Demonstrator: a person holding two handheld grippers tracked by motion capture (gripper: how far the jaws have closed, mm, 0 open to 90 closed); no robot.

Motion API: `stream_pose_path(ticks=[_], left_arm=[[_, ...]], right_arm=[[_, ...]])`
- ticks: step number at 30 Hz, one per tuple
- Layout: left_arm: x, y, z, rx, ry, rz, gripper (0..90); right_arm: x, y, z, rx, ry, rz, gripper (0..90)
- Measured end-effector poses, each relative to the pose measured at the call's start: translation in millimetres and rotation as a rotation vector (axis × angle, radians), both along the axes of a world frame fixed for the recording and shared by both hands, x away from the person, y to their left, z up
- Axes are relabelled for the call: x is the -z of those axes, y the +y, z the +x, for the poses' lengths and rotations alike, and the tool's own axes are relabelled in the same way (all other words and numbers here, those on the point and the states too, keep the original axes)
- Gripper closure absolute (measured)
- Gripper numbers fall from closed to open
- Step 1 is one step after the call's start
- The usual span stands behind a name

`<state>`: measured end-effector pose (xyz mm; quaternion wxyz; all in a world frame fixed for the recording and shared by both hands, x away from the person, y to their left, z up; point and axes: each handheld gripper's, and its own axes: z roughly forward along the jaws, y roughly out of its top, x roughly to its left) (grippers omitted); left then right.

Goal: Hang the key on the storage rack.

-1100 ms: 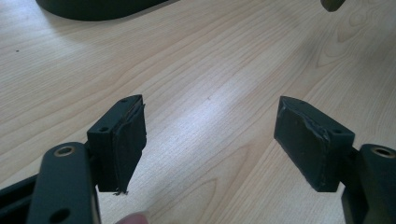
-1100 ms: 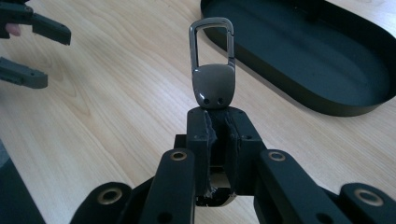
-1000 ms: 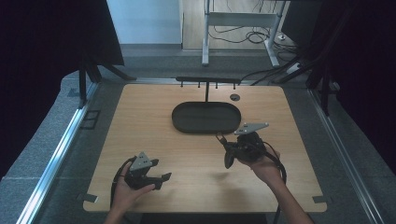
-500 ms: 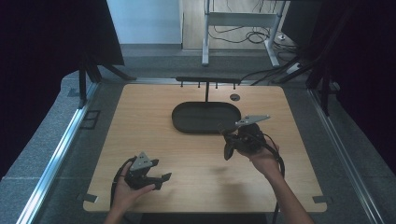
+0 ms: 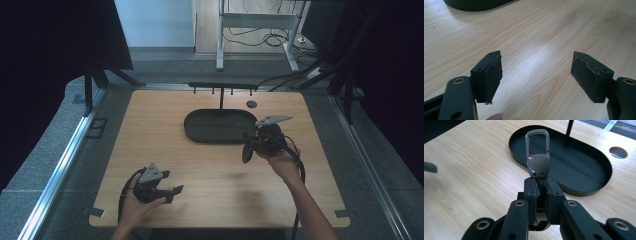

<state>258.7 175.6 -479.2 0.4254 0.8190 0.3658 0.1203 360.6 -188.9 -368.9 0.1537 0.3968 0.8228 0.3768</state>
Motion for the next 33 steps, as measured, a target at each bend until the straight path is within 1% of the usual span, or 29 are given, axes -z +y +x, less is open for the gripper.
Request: stream_pose_path(ticks=[2,5,6,7,12,13,18,25,29,30,33], left_arm=[[0.1,-0.1,0.0,0.001,0.001,0.001,25.6],[0.2,-0.1,-0.1,0.001,0.003,0.001,25.6],[0.2,-0.1,-0.1,0.001,0.003,0.001,25.6],[0.2,0.0,-0.1,0.001,0.003,0.001,25.6],[-0.1,0.8,0.0,-0.001,0.0,-0.001,25.6],[-0.1,1.1,0.1,-0.001,0.0,-0.001,25.6],[0.2,1.5,0.5,0.0,0.003,-0.002,25.6],[0.1,1.9,0.5,-0.002,0.005,-0.003,25.6],[0.3,2.8,0.8,-0.003,0.005,-0.003,25.6],[0.3,2.8,0.8,-0.003,0.005,-0.003,25.6],[0.4,3.7,1.2,-0.005,0.007,-0.005,25.6]], right_arm=[[-0.2,-0.4,1.1,0.005,-0.002,0.001,81.1],[-1.1,-3.2,7.9,0.03,-0.008,0.008,81.1],[-1.1,-3.2,7.9,0.03,-0.008,0.008,81.1],[-1.2,-4.3,11.6,0.042,-0.006,0.014,81.1],[-0.5,-5.1,18.9,0.059,-0.005,0.009,81.1],[-0.4,-5.3,22.7,0.068,-0.006,0.01,81.1],[-1.3,-6.3,32.3,0.096,-0.011,0.018,81.1],[0.5,-10.2,50.7,0.154,-0.017,0.024,81.1],[0.4,-11.1,60.2,0.177,-0.021,0.023,81.1],[0.4,-11.1,60.2,0.177,-0.021,0.023,81.1],[2.7,-12.0,67.9,0.197,-0.027,0.033,81.1]])
